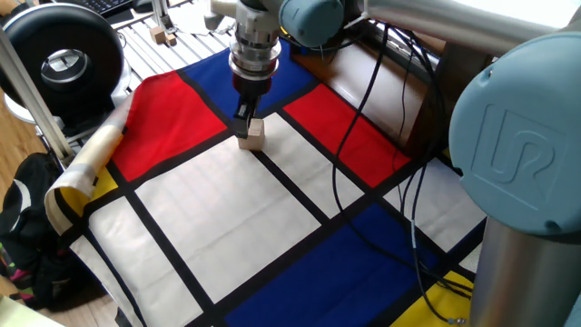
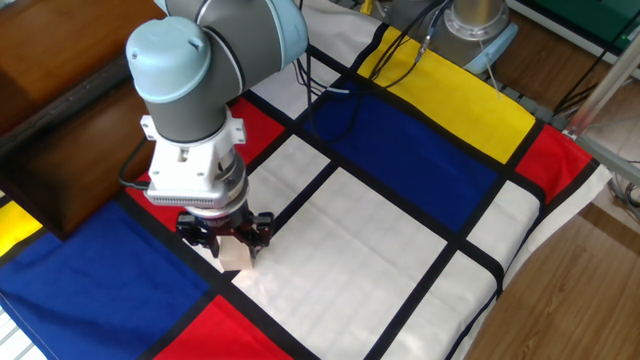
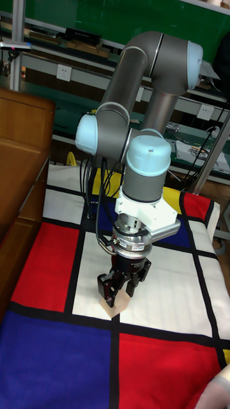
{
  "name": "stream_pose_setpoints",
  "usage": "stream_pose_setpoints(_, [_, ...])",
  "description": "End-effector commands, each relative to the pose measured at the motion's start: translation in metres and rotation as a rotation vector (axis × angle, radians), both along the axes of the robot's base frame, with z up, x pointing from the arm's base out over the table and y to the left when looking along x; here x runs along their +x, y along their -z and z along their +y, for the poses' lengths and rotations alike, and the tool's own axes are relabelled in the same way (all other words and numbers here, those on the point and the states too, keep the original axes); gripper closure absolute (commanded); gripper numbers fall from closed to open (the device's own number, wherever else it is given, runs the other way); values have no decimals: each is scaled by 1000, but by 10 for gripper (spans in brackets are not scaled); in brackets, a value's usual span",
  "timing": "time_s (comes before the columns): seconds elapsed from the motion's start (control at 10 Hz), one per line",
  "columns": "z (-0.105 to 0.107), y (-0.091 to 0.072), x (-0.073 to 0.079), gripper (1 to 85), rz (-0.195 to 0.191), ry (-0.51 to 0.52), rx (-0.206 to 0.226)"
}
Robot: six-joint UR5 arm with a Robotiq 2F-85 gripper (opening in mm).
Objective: Put the object on the shelf
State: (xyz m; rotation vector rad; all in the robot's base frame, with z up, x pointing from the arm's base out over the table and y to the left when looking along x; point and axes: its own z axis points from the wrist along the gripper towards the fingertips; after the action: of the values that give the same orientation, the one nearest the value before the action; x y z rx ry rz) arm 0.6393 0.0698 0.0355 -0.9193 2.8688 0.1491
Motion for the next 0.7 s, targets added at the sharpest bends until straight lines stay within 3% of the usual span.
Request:
stream_pose_setpoints(0.0, [7, 2, 2, 360, -7, 23, 36])
stream_pose_setpoints(0.1, [8, 1, 2, 553, -4, 53, 42])
stream_pose_setpoints(0.2, [2, 0, 2, 847, 1, 93, 29])
stream_pose_setpoints(0.4, [-10, -16, -5, 847, 39, 100, 25])
stream_pose_setpoints(0.6, [-5, -13, 4, 847, 6, 124, 37])
